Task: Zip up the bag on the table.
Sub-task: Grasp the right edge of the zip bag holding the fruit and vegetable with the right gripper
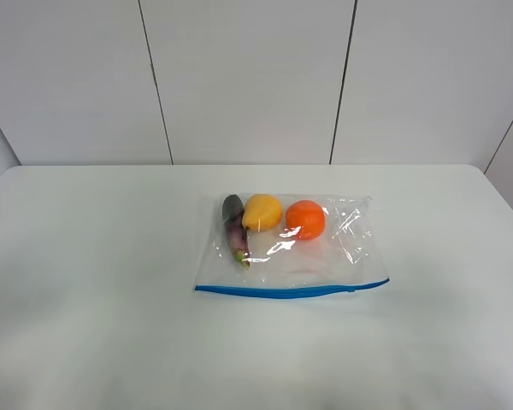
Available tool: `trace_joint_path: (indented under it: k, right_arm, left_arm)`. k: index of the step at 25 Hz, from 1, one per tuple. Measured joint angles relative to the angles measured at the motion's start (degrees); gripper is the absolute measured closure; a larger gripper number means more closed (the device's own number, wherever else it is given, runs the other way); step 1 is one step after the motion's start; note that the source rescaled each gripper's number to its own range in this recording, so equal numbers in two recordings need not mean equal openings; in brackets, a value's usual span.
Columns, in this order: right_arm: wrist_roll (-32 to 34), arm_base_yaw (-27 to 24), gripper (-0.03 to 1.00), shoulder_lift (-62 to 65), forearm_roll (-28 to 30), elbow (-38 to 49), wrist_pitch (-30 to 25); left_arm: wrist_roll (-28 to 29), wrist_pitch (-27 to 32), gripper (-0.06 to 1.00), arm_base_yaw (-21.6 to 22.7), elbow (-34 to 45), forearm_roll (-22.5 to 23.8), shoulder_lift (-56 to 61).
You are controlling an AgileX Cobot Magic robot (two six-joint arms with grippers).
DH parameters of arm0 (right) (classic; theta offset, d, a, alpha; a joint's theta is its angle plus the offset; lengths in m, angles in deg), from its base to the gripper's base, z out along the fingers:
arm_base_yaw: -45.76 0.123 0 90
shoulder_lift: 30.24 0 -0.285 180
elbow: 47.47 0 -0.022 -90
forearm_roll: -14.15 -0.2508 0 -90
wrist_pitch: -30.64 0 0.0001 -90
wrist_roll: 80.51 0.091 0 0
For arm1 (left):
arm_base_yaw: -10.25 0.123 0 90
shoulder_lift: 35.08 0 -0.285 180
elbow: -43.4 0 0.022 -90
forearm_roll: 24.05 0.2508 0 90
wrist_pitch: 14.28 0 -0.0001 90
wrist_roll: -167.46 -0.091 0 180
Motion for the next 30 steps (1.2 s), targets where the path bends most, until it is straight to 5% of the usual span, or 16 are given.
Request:
trace_joint_path:
  k: [23,30]
  right_arm:
    - [0.46,0.00,0.05,0.00,-0.72,-0.52,3.03]
    - [3.46,0.00,0.05,-5.87,-0.83,-4.40,10.39]
  left_arm:
    - [0.00,0.00,0.05,0.00,0.00,0.00,0.00]
    - [0.00,0.00,0.05,0.00,0.00,0.00,0.00]
